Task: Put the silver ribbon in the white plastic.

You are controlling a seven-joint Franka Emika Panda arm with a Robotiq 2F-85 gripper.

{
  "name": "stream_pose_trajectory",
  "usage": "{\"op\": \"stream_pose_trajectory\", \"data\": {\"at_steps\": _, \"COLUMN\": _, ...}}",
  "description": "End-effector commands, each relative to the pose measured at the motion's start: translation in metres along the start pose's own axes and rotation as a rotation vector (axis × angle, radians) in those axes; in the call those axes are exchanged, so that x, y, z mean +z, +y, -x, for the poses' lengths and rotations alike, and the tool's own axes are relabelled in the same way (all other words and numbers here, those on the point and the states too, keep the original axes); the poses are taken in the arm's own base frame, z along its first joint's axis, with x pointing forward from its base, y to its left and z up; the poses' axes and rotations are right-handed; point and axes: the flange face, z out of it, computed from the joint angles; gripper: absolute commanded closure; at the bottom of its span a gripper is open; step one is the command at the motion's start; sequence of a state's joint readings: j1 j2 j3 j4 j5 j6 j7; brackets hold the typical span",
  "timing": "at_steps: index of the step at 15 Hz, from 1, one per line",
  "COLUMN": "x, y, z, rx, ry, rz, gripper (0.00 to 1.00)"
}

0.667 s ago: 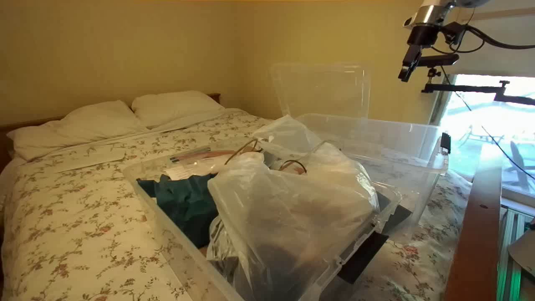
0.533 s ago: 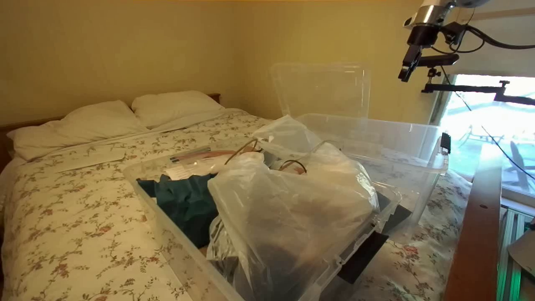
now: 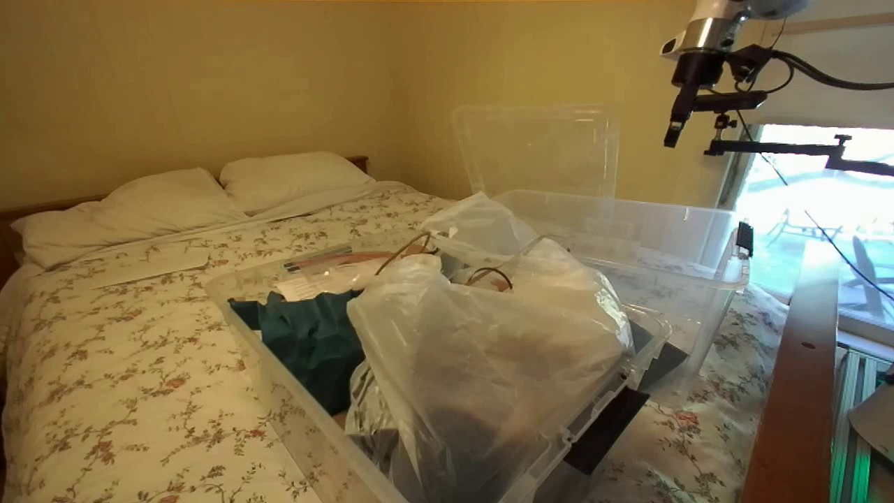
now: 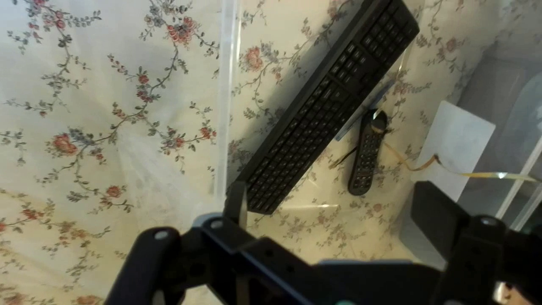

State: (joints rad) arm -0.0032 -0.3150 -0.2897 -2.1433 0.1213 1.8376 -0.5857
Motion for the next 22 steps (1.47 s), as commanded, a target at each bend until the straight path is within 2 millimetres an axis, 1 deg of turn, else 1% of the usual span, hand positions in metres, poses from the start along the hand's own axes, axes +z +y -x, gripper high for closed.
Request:
{"op": "stream_pose_trajectory", "data": {"at_steps": 1, "x": 0.03, "y": -0.03, "z": -0.005, "rx": -0.126, "ry": -0.089, "rz": -0.07, "gripper": 0.0}}
{"op": "stream_pose_trajectory", "data": {"at_steps": 2, "x": 0.041, "y": -0.045, "z": -0.009, "rx": -0.182, "ry": -0.109, "rz": -0.085, "gripper": 0.0}}
{"op": "stream_pose_trajectory", "data": {"at_steps": 3, "x": 0.049, "y": -0.057, "z": -0.012, "rx": -0.228, "ry": -0.12, "rz": -0.094, "gripper": 0.0}}
{"op": "stream_pose_trajectory", "data": {"at_steps": 4, "x": 0.057, "y": -0.075, "z": -0.022, "rx": -0.297, "ry": -0.12, "rz": -0.088, "gripper": 0.0}}
{"op": "stream_pose_trajectory", "data": {"at_steps": 5, "x": 0.063, "y": -0.088, "z": -0.028, "rx": -0.351, "ry": -0.133, "rz": -0.082, "gripper": 0.0}}
{"op": "stream_pose_trajectory", "data": {"at_steps": 6, "x": 0.068, "y": -0.108, "z": -0.038, "rx": -0.41, "ry": -0.141, "rz": -0.073, "gripper": 0.0}}
{"op": "stream_pose_trajectory", "data": {"at_steps": 7, "x": 0.072, "y": -0.123, "z": -0.045, "rx": -0.466, "ry": -0.147, "rz": -0.061, "gripper": 0.0}}
{"op": "stream_pose_trajectory", "data": {"at_steps": 9, "x": 0.075, "y": -0.16, "z": -0.058, "rx": -0.581, "ry": -0.153, "rz": -0.046, "gripper": 0.0}}
{"op": "stream_pose_trajectory", "data": {"at_steps": 10, "x": 0.076, "y": -0.182, "z": -0.063, "rx": -0.638, "ry": -0.156, "rz": -0.034, "gripper": 0.0}}
{"op": "stream_pose_trajectory", "data": {"at_steps": 13, "x": 0.083, "y": -0.229, "z": -0.083, "rx": -0.801, "ry": -0.145, "rz": -0.002, "gripper": 0.0}}
{"op": "stream_pose_trajectory", "data": {"at_steps": 14, "x": 0.087, "y": -0.244, "z": -0.089, "rx": -0.856, "ry": -0.135, "rz": -0.001, "gripper": 0.0}}
{"op": "stream_pose_trajectory", "data": {"at_steps": 16, "x": 0.102, "y": -0.271, "z": -0.097, "rx": -0.956, "ry": -0.13, "rz": -0.001, "gripper": 0.0}}
{"op": "stream_pose_trajectory", "data": {"at_steps": 17, "x": 0.105, "y": -0.277, "z": -0.1, "rx": -0.971, "ry": -0.142, "rz": 0.006, "gripper": 0.0}}
{"op": "stream_pose_trajectory", "data": {"at_steps": 18, "x": 0.097, "y": -0.269, "z": -0.086, "rx": -0.908, "ry": -0.134, "rz": 0.002, "gripper": 0.0}}
{"op": "stream_pose_trajectory", "data": {"at_steps": 19, "x": 0.102, "y": -0.277, "z": -0.089, "rx": -0.93, "ry": -0.14, "rz": 0.001, "gripper": 0.0}}
{"op": "stream_pose_trajectory", "data": {"at_steps": 20, "x": 0.106, "y": -0.28, "z": -0.091, "rx": -0.941, "ry": -0.144, "rz": -0.001, "gripper": 0.0}}
{"op": "stream_pose_trajectory", "data": {"at_steps": 22, "x": 0.108, "y": -0.279, "z": -0.094, "rx": -0.949, "ry": -0.147, "rz": -0.004, "gripper": 0.0}}
